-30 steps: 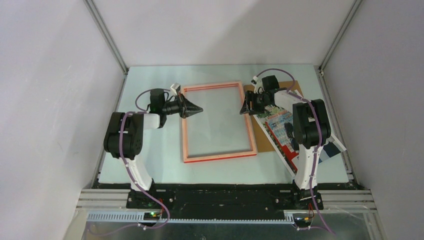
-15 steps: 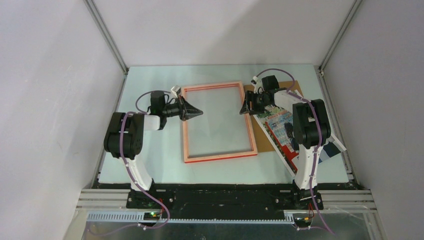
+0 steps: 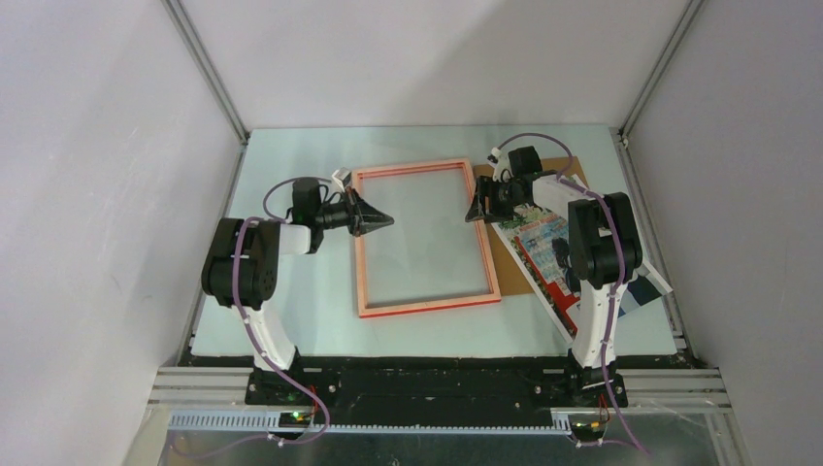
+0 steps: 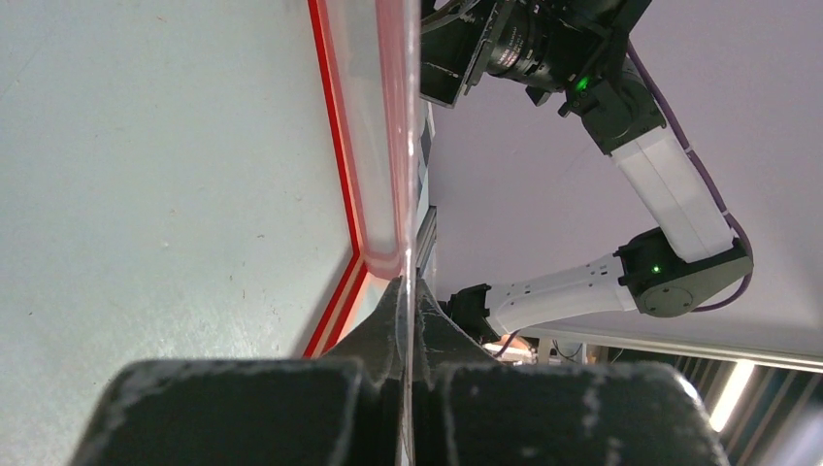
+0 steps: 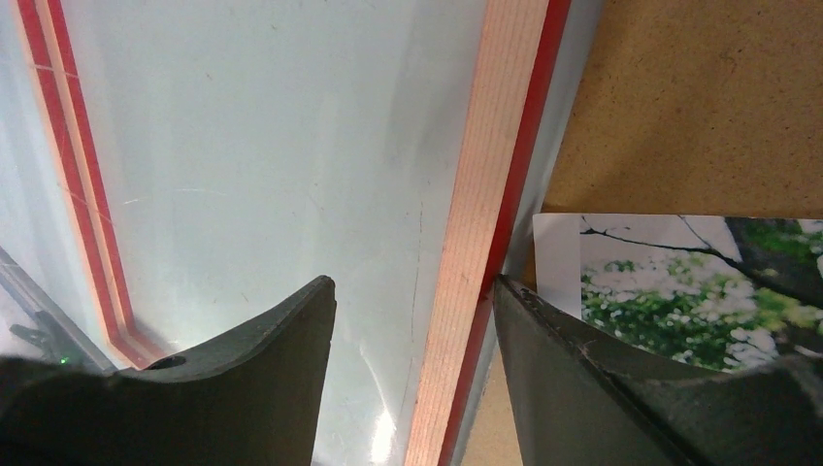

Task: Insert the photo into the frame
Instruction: Place the photo frame item in the photo frame.

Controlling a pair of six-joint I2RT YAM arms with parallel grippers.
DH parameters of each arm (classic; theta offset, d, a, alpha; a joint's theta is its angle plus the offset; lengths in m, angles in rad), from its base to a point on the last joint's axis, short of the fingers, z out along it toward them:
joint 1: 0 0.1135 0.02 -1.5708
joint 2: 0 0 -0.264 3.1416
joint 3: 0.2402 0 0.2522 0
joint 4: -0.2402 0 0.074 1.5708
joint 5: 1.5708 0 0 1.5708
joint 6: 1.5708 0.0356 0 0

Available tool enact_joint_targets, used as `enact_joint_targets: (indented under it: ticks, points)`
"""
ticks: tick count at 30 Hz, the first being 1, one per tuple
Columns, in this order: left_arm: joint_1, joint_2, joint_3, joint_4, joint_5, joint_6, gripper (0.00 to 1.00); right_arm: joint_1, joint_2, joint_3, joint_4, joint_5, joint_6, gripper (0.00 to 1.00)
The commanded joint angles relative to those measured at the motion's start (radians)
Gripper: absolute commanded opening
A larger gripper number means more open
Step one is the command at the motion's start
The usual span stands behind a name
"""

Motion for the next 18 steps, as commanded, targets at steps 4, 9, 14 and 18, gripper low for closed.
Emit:
enact_joint_targets:
  ticks: [4, 9, 14, 18]
  points:
    - [-0.010, -0.004, 0.010, 0.038, 0.041, 0.029, 0.00, 0.001, -0.002, 0.022, 0.014, -0.009, 0.003, 0.65]
    - [-0.012, 0.004, 0.021, 0.038, 0.047, 0.037, 0.00, 0.003, -0.002, 0.022, 0.013, -0.010, 0.002, 0.65]
    - [-0.017, -0.002, 0.021, 0.038, 0.049, 0.052, 0.00, 0.003, 0.000, 0.022, 0.014, -0.009, 0.001, 0.66]
    - [-0.018, -0.012, 0.022, 0.038, 0.049, 0.063, 0.00, 0.003, 0.002, 0.023, 0.014, -0.012, 0.003, 0.65]
